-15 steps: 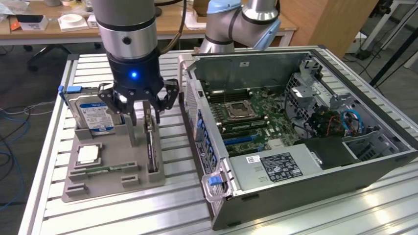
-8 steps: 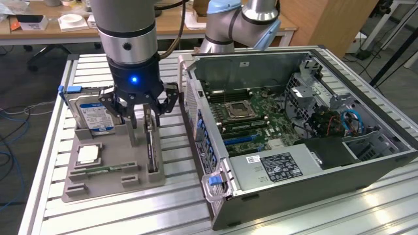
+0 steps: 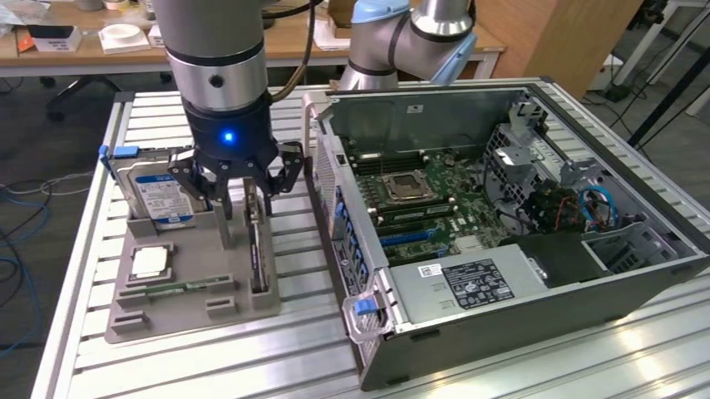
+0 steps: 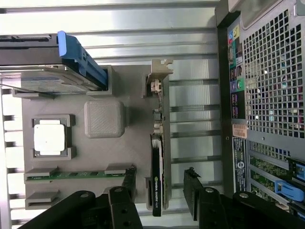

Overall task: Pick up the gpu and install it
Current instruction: 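Pick up the gpu and move the gpu toward the slot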

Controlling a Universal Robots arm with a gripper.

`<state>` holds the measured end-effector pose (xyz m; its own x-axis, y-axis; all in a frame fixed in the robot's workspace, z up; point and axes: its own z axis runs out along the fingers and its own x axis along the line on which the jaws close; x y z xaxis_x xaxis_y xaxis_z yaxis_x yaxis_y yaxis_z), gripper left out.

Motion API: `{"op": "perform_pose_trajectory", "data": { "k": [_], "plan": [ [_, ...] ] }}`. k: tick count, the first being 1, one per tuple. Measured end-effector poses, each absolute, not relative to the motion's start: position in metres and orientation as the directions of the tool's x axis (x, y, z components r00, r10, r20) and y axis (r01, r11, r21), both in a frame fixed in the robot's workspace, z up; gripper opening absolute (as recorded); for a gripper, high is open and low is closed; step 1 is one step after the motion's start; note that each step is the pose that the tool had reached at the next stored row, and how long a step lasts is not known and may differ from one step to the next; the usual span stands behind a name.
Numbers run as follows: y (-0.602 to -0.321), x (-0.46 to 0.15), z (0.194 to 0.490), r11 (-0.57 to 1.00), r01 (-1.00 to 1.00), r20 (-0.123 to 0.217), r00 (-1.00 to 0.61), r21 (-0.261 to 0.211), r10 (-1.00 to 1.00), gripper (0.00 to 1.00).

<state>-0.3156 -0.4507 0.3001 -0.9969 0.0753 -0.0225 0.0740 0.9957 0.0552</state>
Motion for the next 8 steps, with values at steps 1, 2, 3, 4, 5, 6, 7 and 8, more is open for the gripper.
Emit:
{"op": "perform_pose_trajectory", "data": {
  "k": [1,2,3,4,5,6,7,8],
  "plan": [
    [-0.4507,-0.3156,0.3000,0.996,0.074,-0.023,-0.997,0.055,0.075,0.53],
    [-0.4507,-0.3156,0.2997,0.996,0.074,-0.023,-0.997,0.055,0.075,0.53],
    [-0.4507,-0.3156,0.2992,0.996,0.074,-0.023,-0.997,0.055,0.075,0.53],
    [-0.4507,-0.3156,0.2987,0.996,0.074,-0.023,-0.997,0.055,0.075,0.53],
    [-0.4507,-0.3156,0.2980,0.996,0.074,-0.023,-0.997,0.055,0.075,0.53],
    [-0.4507,-0.3156,0.2971,0.996,0.074,-0.023,-0.997,0.055,0.075,0.53],
    [-0.4507,-0.3156,0.2962,0.996,0.074,-0.023,-0.997,0.055,0.075,0.53],
    [-0.4507,-0.3156,0.2954,0.996,0.074,-0.023,-0.997,0.055,0.075,0.53]
  ]
}}
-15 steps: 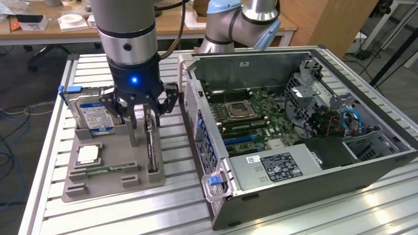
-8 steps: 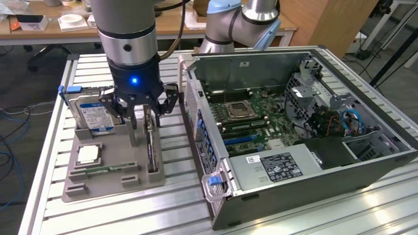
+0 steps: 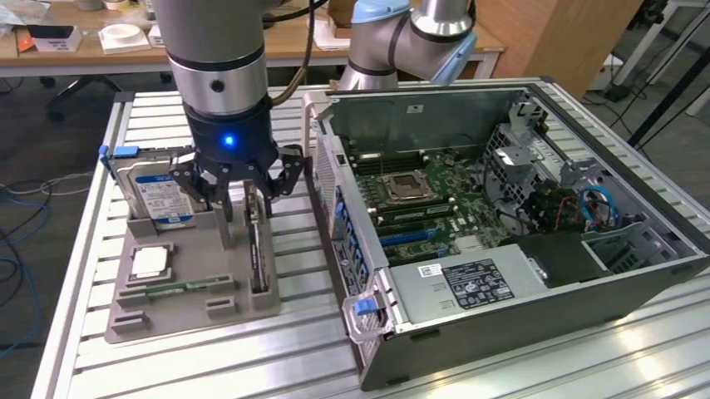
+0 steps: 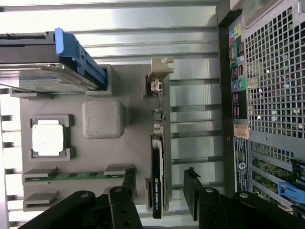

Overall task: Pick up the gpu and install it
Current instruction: 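Pick up the gpu and move the gpu toward the slot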

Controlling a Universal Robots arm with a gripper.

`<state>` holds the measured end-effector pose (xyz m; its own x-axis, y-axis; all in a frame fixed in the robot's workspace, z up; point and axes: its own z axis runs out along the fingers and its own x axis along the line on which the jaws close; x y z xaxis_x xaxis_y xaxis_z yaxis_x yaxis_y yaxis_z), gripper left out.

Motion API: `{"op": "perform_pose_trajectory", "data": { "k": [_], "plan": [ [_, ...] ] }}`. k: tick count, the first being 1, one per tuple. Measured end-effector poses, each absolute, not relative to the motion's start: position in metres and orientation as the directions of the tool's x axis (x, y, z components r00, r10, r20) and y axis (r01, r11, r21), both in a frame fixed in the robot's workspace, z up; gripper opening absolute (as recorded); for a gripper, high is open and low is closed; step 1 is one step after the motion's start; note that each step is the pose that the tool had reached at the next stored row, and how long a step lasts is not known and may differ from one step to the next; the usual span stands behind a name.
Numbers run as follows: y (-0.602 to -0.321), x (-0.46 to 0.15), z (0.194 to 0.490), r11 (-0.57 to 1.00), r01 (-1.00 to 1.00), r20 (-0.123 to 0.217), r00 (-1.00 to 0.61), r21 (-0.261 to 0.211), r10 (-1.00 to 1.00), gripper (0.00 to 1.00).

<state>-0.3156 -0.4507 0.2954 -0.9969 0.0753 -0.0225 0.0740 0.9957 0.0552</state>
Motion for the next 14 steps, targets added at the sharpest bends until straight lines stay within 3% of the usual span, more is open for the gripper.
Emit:
{"op": "perform_pose_trajectory", "data": {
  "k": [14],
  "plan": [
    [-0.451,-0.316,0.281,0.996,0.074,-0.023,-0.997,0.055,0.075,0.53]
  ]
}}
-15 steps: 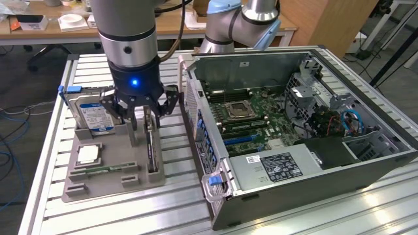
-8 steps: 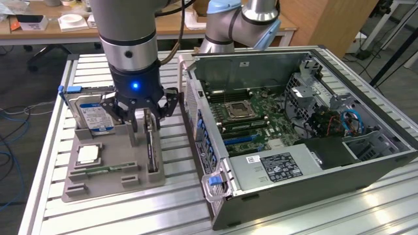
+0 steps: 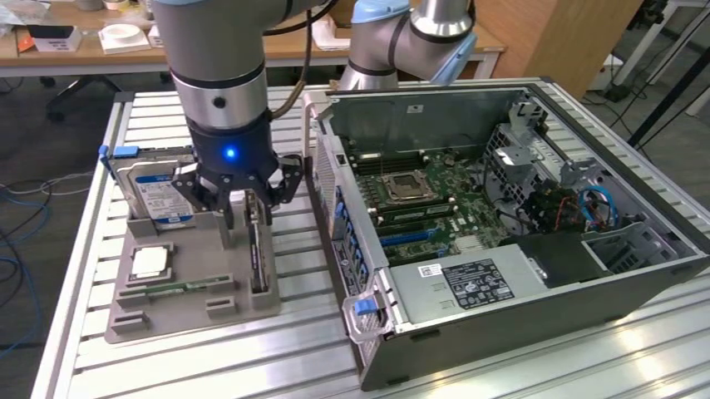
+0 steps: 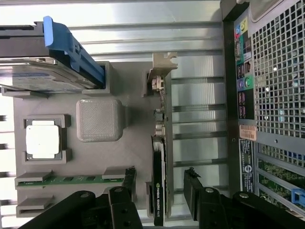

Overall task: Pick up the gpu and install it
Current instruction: 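Pick up the gpu and move the gpu toward the slot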

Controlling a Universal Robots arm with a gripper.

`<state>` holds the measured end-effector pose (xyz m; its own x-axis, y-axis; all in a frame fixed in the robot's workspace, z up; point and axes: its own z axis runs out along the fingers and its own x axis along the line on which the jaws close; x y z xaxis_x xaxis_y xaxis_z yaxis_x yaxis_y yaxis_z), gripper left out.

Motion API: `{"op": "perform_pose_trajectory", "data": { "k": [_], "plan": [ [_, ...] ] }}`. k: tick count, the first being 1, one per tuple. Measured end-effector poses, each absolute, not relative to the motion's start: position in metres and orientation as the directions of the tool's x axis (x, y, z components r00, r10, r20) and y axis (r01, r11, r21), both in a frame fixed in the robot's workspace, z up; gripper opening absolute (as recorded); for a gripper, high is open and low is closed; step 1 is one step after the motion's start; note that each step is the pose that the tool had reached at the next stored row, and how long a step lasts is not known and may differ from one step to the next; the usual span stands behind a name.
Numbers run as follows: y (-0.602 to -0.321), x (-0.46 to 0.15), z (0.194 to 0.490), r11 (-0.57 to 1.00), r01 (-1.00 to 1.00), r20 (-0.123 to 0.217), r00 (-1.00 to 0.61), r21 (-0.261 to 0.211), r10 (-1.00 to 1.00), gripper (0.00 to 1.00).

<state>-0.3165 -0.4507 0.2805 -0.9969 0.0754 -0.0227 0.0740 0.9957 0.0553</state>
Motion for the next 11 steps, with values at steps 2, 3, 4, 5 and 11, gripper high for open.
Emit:
{"op": "perform_pose_trajectory", "data": {
  "k": [2,3,4,5,11],
  "plan": [
    [-0.451,-0.317,0.278,0.996,0.074,-0.023,-0.997,0.055,0.075,0.53],
    [-0.451,-0.317,0.277,0.996,0.074,-0.023,-0.997,0.055,0.075,0.53],
    [-0.451,-0.317,0.275,0.996,0.074,-0.023,-0.997,0.055,0.075,0.53],
    [-0.451,-0.318,0.274,0.996,0.074,-0.023,-0.997,0.055,0.075,0.53],
    [-0.451,-0.318,0.265,0.996,0.074,-0.024,-0.997,0.055,0.075,0.53]
  ]
}}
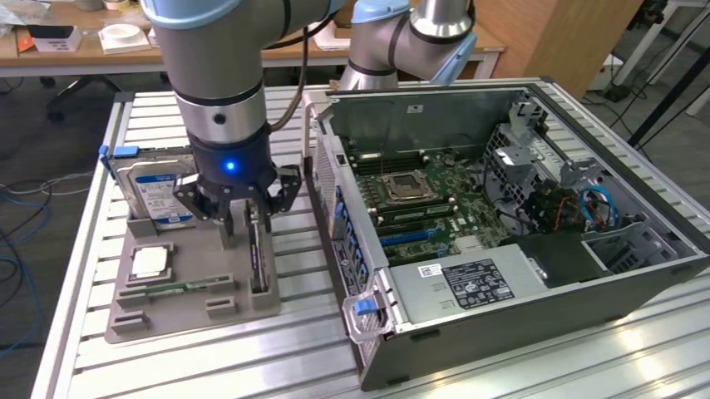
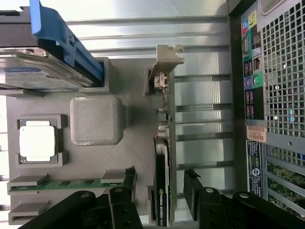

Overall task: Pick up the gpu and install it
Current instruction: 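Pick up the gpu and move the gpu toward the slot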

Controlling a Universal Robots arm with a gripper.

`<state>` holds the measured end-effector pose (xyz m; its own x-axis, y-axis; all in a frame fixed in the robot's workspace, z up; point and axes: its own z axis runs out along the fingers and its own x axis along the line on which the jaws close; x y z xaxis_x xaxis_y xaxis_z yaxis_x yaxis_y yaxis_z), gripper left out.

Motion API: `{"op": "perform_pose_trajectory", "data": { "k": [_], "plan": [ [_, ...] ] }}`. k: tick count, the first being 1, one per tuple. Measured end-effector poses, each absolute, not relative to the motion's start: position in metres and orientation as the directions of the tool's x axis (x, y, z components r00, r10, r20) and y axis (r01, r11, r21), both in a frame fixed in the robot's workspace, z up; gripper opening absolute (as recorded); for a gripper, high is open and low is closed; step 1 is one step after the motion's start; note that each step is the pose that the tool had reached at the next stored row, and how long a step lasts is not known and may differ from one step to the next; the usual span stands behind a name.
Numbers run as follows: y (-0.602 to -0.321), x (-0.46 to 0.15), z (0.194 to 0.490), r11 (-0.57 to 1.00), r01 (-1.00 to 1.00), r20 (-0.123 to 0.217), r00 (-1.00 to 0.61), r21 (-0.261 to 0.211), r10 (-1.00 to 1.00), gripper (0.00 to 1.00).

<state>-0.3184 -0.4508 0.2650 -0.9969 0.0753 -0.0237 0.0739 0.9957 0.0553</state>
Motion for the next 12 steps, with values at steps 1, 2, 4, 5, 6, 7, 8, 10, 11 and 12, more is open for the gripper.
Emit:
{"op": "perform_pose_trajectory", "data": {
  "k": [1,2,4,5,6,7,8,10,11,12],
  "plan": [
    [-0.451,-0.318,0.264,0.996,0.074,-0.024,-0.997,0.055,0.075,0.53],
    [-0.451,-0.318,0.262,0.996,0.074,-0.024,-0.997,0.055,0.075,0.53],
    [-0.451,-0.318,0.260,0.996,0.074,-0.024,-0.997,0.055,0.075,0.53],
    [-0.451,-0.318,0.259,0.996,0.074,-0.024,-0.997,0.055,0.075,0.53],
    [-0.451,-0.318,0.258,0.996,0.074,-0.024,-0.997,0.055,0.075,0.53],
    [-0.451,-0.318,0.257,0.996,0.074,-0.024,-0.997,0.055,0.075,0.53],
    [-0.451,-0.317,0.256,0.996,0.074,-0.024,-0.997,0.055,0.075,0.53],
    [-0.451,-0.316,0.254,0.996,0.074,-0.024,-0.997,0.055,0.075,0.53],
    [-0.451,-0.315,0.253,0.996,0.074,-0.024,-0.997,0.055,0.075,0.53],
    [-0.451,-0.315,0.252,0.996,0.074,-0.024,-0.997,0.055,0.075,0.53]
  ]
}}
